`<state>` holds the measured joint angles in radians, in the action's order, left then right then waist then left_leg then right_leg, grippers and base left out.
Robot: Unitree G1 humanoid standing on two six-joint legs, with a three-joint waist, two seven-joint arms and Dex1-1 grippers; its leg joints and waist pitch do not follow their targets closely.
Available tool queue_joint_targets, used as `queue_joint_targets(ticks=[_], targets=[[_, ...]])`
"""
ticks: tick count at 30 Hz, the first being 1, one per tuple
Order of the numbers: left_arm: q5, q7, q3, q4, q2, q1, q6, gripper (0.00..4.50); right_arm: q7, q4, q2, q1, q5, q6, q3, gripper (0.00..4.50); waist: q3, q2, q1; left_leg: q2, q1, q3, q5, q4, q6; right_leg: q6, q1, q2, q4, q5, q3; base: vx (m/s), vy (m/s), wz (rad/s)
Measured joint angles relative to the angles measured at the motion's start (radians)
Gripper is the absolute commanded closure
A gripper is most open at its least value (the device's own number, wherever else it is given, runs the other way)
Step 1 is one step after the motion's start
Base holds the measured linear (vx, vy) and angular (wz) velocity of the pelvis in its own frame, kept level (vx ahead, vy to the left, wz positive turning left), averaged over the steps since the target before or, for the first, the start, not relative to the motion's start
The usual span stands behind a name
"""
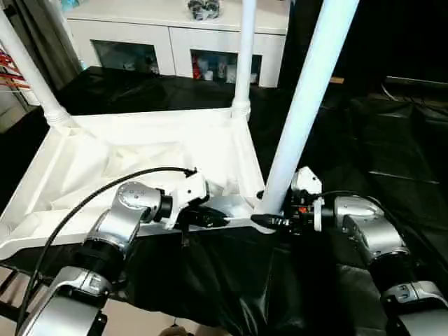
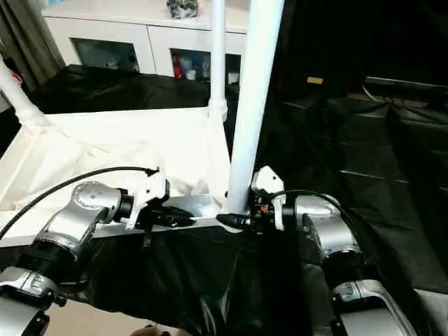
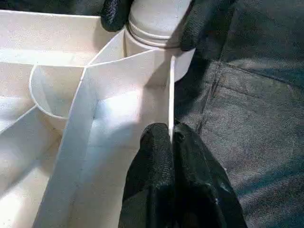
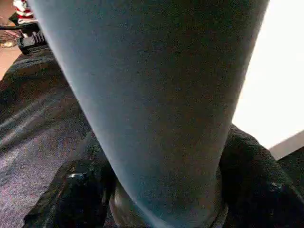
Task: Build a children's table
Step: Rotate leg to tighten
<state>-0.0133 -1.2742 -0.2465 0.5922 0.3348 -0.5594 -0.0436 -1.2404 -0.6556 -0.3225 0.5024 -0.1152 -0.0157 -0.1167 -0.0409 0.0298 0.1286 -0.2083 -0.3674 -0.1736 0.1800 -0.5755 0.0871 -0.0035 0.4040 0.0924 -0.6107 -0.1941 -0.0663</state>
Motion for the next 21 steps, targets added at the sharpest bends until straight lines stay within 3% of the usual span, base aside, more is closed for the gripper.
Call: queue_joint_targets(ticks=[10,14,21], targets=[[-0.001,0.027,0.002,-0.006,-0.003,0.006,-0.001,4.50,0.030,0.007,0.010,-0.003,0.000,-0.018,0.007,1.88,0.000,0.000,0.001,0.000,0.000,0.000,0.000,0.000,0.000,0.000,0.000,0.000,-0.001,0.000,0.000,0.000,0.000,0.00],[-0.033,0.167,0.017,0.048,-0.053,-0.021,0.004,4.50,0.235,-0.037,0.076,0.000,0.005,-0.015,0.078,1.89,0.000,0.000,-0.004,0.001,0.002,0.000,0.000,0.000,0.000,-0.001,-0.002,0.000,-0.002,0.002,0.001,0.000,0.000,0.00],[-0.082,0.380,0.028,0.123,-0.152,-0.073,-0.028,4.50,0.617,-0.129,0.176,0.051,0.041,0.008,0.131,1.89,0.001,0.001,-0.019,0.002,0.007,0.000,0.000,0.001,0.000,0.001,-0.005,0.001,-0.001,0.001,0.002,0.000,0.000,0.00]])
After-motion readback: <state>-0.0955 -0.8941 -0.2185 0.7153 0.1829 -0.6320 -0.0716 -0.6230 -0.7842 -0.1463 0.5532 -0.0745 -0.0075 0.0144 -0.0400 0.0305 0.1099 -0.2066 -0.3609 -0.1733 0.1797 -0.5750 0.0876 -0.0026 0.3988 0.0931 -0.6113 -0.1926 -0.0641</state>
